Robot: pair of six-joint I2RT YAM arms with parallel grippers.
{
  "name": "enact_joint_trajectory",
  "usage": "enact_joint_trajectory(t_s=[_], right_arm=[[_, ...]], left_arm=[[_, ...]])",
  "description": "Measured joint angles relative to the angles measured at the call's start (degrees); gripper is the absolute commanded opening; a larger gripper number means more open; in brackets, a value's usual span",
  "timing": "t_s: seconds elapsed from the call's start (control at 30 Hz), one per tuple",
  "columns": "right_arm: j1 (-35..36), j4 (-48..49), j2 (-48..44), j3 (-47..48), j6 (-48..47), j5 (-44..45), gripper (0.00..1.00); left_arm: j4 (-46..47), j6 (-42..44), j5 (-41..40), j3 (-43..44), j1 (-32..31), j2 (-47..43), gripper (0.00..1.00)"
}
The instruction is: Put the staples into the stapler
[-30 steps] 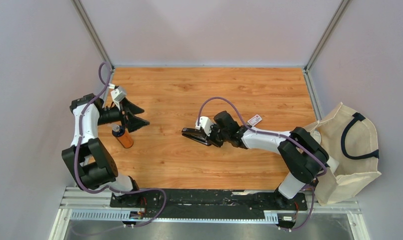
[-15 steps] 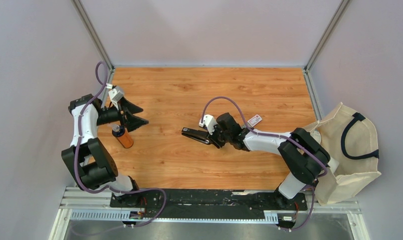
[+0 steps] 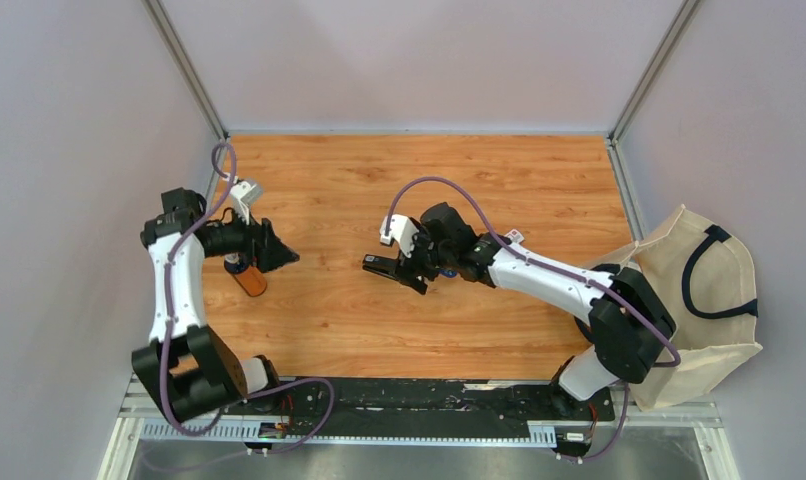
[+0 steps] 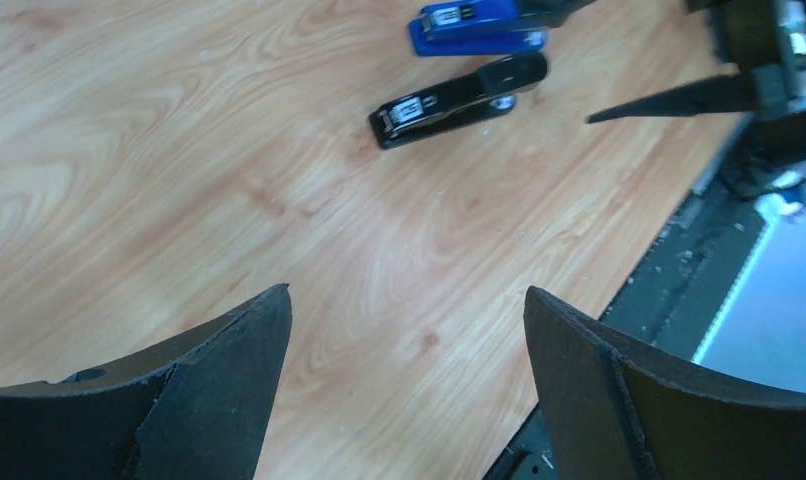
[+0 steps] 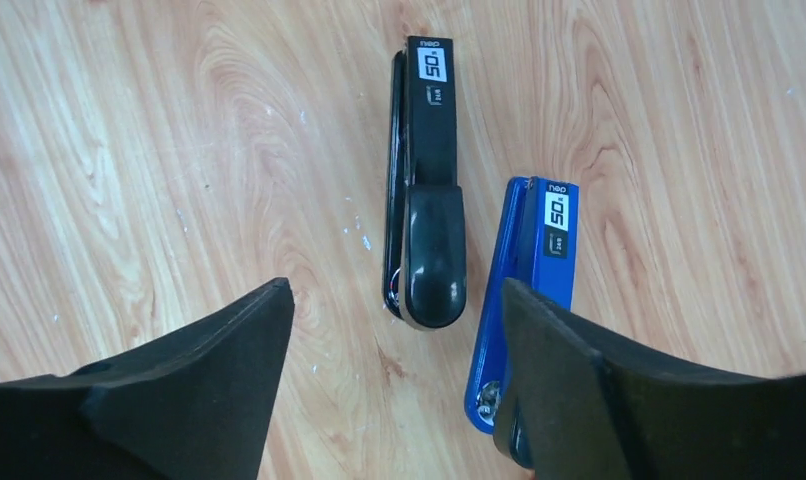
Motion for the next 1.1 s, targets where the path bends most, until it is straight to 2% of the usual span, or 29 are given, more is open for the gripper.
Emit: enact_joint_trajectory(t_s=[0.1,0.23,0.4,0.57,0.73,0.9,1.1], right_arm=[[0.92,-3.74,-1.25,1.51,-0.92,2.89,1.00],[0.83,-7.06,-4.13,2.14,-1.33,12.81,1.00],[0.70,-6.95,-15.58,0.44,-1.31,27.52,1.00],[0.55,0.24,-29.42,-5.05,-1.55,40.68,1.00],[-3.02,6.05,-42.82,-11.08,-1.75,46.75,1.00],[-8.61,11.82,-54.31,-12.76,-1.18,49.55,1.00],[-11.72,16.59,-59.30,-13.68,0.79,49.96,1.00]], left_arm=[[6.82,-10.21,-7.04,-2.99,-1.33,-7.65,0.94],[16.22,-20.94,-13.62,-3.02,-1.73,-12.22,0.94],[23.82,-29.09,-20.22,-3.06,-1.73,-17.79,0.94],[31.30,-32.24,-25.46,-5.92,-1.73,-33.48,0.94],[35.60,-32.89,-30.27,-9.90,-1.75,-49.29,0.94],[37.75,-33.77,-32.30,-13.20,-1.75,-53.18,0.94],[36.44,-34.77,-32.70,-15.47,-1.75,-54.51,0.94]])
